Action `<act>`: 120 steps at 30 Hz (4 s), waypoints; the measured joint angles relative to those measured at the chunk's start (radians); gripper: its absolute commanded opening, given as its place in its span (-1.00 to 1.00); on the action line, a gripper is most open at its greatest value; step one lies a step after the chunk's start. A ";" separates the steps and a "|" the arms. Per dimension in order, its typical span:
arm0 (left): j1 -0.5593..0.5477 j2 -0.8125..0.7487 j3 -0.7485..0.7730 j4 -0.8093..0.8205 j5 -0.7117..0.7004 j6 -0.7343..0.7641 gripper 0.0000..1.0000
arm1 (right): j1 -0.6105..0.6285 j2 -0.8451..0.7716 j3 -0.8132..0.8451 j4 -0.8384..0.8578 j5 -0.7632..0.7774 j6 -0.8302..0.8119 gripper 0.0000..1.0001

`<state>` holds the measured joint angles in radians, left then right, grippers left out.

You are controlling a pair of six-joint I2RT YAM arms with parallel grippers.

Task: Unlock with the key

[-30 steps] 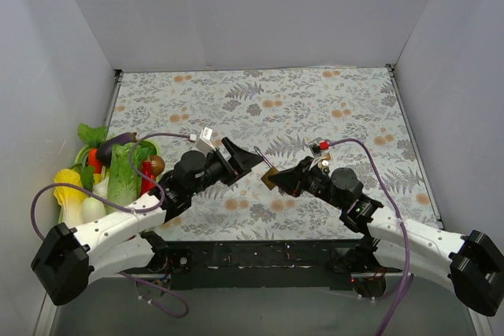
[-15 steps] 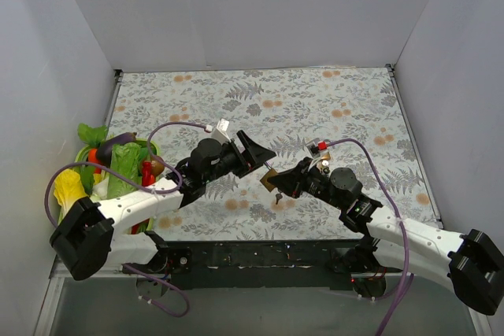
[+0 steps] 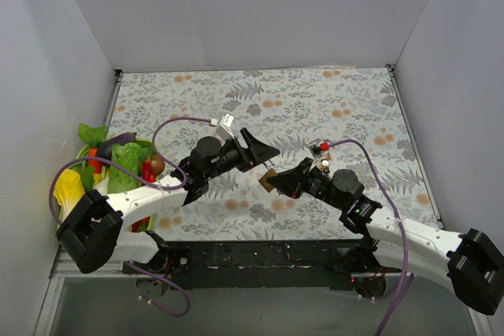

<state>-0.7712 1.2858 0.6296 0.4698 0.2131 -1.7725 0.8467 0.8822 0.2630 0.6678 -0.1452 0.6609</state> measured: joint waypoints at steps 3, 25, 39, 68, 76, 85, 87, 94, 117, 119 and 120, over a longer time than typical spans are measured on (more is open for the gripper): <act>0.001 0.001 -0.001 0.031 0.015 0.022 0.43 | 0.000 0.003 -0.001 0.016 0.000 0.015 -0.97; 0.006 0.008 -0.156 0.340 0.176 0.134 0.39 | 0.007 0.115 -0.149 0.319 0.019 0.217 -0.97; 0.011 0.047 -0.142 0.115 0.108 0.268 0.60 | 0.006 0.321 -0.222 0.379 0.151 0.341 -0.97; 0.031 0.150 -0.085 -0.167 0.003 0.292 0.57 | 0.006 0.800 -0.215 0.692 0.163 0.501 -0.75; -0.062 0.137 -0.122 -0.187 -0.095 0.306 0.96 | 0.006 0.775 -0.215 0.671 0.190 0.496 0.13; -0.120 0.061 -0.159 -0.242 -0.218 0.400 0.96 | 0.006 0.658 -0.214 0.564 0.237 0.480 0.36; -0.156 0.031 -0.166 -0.253 -0.270 0.431 0.96 | 0.006 0.612 -0.213 0.507 0.252 0.467 0.38; -0.294 -0.032 -0.190 -0.257 -0.430 0.496 0.96 | 0.018 0.394 -0.159 0.174 0.345 0.392 0.47; -0.406 0.322 0.006 -0.173 -0.564 0.606 0.96 | -0.042 -0.083 -0.179 -0.328 0.589 0.293 0.57; -0.406 0.325 0.006 -0.165 -0.552 0.626 0.96 | -0.058 -0.129 -0.189 -0.354 0.595 0.293 0.57; -0.406 0.327 0.006 -0.161 -0.546 0.636 0.95 | -0.064 -0.149 -0.193 -0.363 0.598 0.293 0.56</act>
<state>-1.1767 1.6131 0.6353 0.3092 -0.3328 -1.1366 0.7826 0.7330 0.0696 0.3050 0.4530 0.9539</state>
